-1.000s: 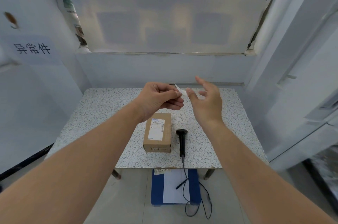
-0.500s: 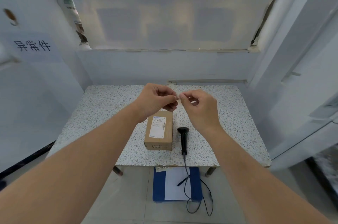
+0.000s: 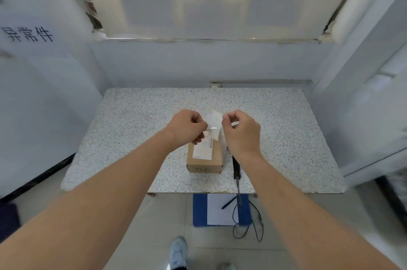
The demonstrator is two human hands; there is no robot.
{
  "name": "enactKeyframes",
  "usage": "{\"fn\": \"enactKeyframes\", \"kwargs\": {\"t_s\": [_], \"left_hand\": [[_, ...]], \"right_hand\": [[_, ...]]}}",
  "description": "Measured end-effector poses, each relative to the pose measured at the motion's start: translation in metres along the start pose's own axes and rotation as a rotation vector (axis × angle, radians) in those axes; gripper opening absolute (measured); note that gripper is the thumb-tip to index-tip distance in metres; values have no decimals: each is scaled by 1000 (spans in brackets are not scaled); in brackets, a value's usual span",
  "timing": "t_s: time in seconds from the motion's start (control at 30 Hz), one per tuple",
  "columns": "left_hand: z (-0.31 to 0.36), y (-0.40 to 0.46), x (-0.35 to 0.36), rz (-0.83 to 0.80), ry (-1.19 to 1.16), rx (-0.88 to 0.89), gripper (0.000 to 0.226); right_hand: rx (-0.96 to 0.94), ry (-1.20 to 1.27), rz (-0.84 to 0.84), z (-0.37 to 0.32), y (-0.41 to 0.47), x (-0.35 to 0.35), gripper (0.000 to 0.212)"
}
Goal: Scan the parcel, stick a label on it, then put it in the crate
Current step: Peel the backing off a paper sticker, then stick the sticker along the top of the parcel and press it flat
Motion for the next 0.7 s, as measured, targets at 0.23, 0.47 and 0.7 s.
{"fn": "enactKeyframes", "kwargs": {"t_s": [0.23,0.47,0.7], "left_hand": [[-67,34,-27,-27,12,-51,13],[-128,70,-44,-87,18,-141,19],[-173,101,-45,-108,125,-216,20]], "right_hand": [[278,69,30,19,21,62,17],[450,52,104,39,38,99,19],[533,71,146,59,57,122,15]]}}
Point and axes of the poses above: each hand's wrist, its own y-axis towards the middle knuckle, its own x-axis out of the palm, z = x × y, the point moved 4 cm from there along y, towards the middle knuckle, and after that the axes turned 10 degrees about x, right-handed, at the moved point
